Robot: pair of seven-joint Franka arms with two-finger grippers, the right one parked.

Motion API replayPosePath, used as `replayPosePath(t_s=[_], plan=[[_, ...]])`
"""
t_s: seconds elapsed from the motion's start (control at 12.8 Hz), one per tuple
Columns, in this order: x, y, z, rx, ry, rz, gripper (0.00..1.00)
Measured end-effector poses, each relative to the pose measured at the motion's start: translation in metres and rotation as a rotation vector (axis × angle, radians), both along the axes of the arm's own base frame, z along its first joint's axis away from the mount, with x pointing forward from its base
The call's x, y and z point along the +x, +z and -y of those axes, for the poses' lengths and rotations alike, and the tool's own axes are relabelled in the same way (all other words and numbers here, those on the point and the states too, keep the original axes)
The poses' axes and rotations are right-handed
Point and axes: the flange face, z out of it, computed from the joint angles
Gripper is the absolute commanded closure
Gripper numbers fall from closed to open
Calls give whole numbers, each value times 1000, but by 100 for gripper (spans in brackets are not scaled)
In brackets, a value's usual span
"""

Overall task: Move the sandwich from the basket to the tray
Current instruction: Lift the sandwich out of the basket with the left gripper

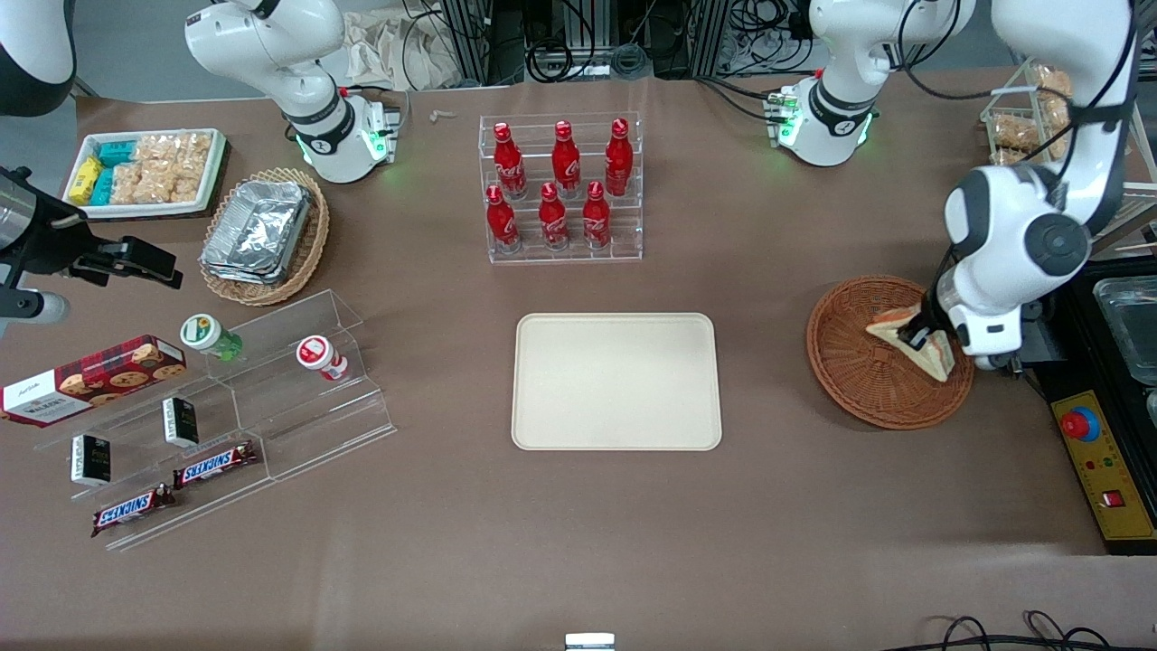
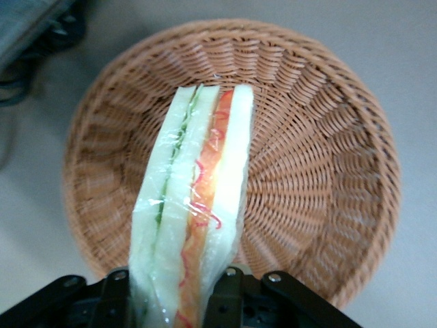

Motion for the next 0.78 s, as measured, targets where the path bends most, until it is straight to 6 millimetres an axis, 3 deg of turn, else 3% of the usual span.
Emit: replayPosePath(t_s=[0.31, 0.55, 0.78], plan=[[8, 93, 31, -2, -113, -34, 100], [15, 127, 62, -6, -245, -53, 100], [16, 145, 80, -30, -486, -72, 100]])
